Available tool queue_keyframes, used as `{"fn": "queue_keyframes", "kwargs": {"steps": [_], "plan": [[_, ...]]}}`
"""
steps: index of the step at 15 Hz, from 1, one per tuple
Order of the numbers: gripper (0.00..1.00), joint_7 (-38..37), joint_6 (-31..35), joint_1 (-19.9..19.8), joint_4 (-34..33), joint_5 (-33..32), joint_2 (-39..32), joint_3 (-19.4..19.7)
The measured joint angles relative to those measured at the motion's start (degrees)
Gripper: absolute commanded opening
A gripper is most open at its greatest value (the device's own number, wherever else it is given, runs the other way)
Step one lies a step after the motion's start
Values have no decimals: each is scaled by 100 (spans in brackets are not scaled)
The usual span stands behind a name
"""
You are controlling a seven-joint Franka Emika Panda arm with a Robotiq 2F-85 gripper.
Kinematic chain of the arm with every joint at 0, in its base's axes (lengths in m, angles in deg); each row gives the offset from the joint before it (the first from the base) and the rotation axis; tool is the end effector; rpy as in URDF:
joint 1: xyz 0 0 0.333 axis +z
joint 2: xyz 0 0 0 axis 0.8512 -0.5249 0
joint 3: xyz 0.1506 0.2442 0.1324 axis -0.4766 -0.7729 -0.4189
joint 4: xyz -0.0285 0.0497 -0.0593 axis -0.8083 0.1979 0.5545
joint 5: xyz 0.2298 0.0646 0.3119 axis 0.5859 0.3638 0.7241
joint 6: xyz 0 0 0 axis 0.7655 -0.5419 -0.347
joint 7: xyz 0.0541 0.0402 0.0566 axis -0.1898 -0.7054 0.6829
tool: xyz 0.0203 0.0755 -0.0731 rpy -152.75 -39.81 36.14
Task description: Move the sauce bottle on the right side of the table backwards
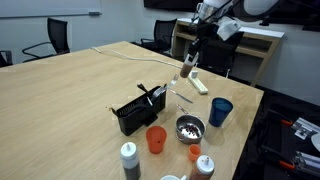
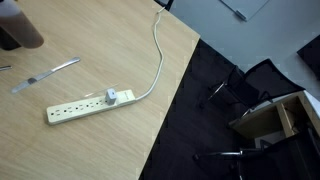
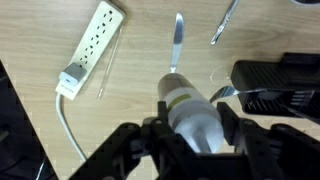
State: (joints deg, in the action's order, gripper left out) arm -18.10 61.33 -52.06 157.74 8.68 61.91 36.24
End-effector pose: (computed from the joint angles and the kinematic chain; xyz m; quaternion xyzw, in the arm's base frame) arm 0.5499 0.0762 0.3710 0.9898 0.0002 0.1308 0.0572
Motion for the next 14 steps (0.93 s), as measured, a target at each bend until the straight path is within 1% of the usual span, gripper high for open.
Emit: {"fn": "queue_keyframes", "kwargs": {"steps": [1,3,6,8,11,14], "plan": [[27,-285,39,27,-140,-189,-7,-13],[27,-702,237,84,-373,-310,-65,-63],[27,-1021,911,179,-674,-313,-359,-128],[27,-1068,1365,249,-908,-253,-688,-135],[27,-748,1847,312,-1353,176,-1338,-148],[27,5,1938,295,-1841,965,-2062,-340]]}}
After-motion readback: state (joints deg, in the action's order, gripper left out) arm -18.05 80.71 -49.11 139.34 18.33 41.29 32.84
